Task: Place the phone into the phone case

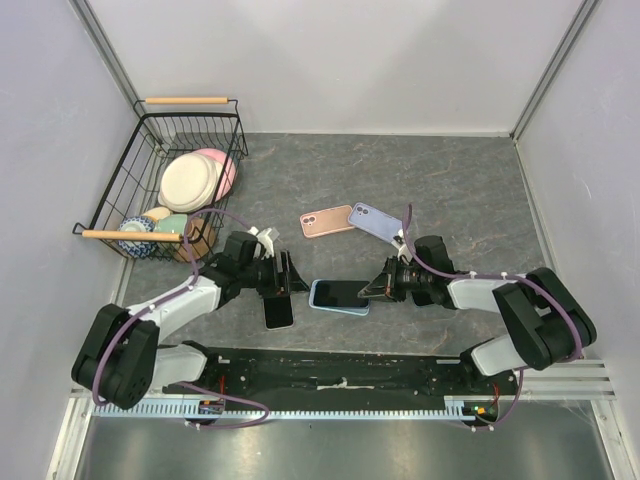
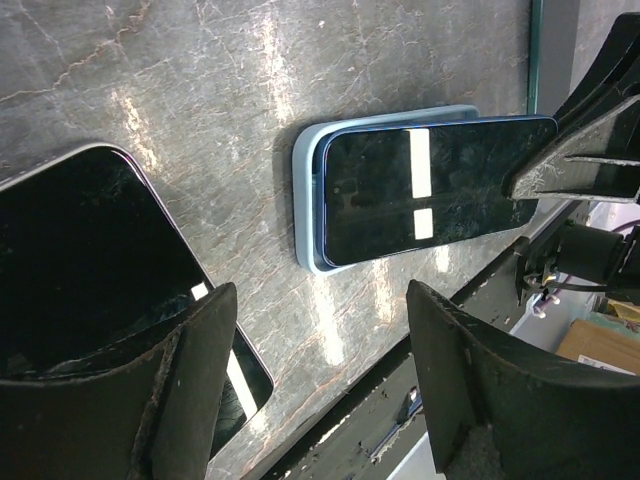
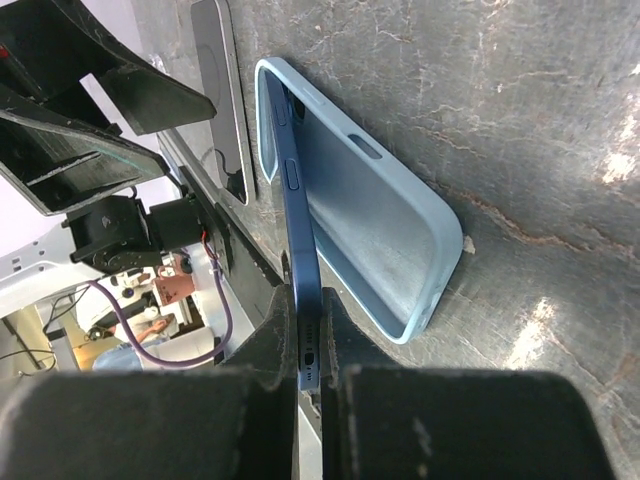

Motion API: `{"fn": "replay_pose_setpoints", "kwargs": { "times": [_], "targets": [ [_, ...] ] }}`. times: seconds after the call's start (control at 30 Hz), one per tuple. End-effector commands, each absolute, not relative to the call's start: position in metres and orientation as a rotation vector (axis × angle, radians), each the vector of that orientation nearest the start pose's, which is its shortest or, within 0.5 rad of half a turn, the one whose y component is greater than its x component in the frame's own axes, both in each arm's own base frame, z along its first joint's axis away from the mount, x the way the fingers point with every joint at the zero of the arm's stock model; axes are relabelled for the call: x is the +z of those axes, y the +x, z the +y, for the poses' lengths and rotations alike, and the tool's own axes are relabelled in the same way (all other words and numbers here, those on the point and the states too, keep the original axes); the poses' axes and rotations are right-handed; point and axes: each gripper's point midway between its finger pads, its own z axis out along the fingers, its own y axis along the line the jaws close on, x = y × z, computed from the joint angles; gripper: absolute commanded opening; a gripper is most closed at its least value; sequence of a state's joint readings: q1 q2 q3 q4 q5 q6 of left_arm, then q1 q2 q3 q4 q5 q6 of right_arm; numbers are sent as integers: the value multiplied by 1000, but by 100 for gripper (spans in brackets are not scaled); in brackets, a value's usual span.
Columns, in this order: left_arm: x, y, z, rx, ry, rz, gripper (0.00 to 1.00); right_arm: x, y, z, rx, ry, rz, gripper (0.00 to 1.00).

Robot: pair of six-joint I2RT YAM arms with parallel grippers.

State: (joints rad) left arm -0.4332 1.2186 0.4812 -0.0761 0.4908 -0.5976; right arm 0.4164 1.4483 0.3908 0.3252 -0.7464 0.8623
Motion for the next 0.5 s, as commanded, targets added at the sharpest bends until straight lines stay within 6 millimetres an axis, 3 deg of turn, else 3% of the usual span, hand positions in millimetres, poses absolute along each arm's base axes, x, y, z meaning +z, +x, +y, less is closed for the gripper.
{"fn": "replay_pose_setpoints", "kwargs": {
  "times": [0.0, 0.17, 0.47],
  "targets": [
    [67, 220, -216, -1065, 86, 2475, 75, 21, 191, 233, 1356, 178, 2626, 0],
    [63, 224, -225, -1122, 70, 2483, 73, 18, 191, 237, 1408, 199, 2621, 0],
    [46, 228, -250, -1218, 91, 2530, 71, 3, 196, 232, 1323, 220, 2640, 0]
  ]
}}
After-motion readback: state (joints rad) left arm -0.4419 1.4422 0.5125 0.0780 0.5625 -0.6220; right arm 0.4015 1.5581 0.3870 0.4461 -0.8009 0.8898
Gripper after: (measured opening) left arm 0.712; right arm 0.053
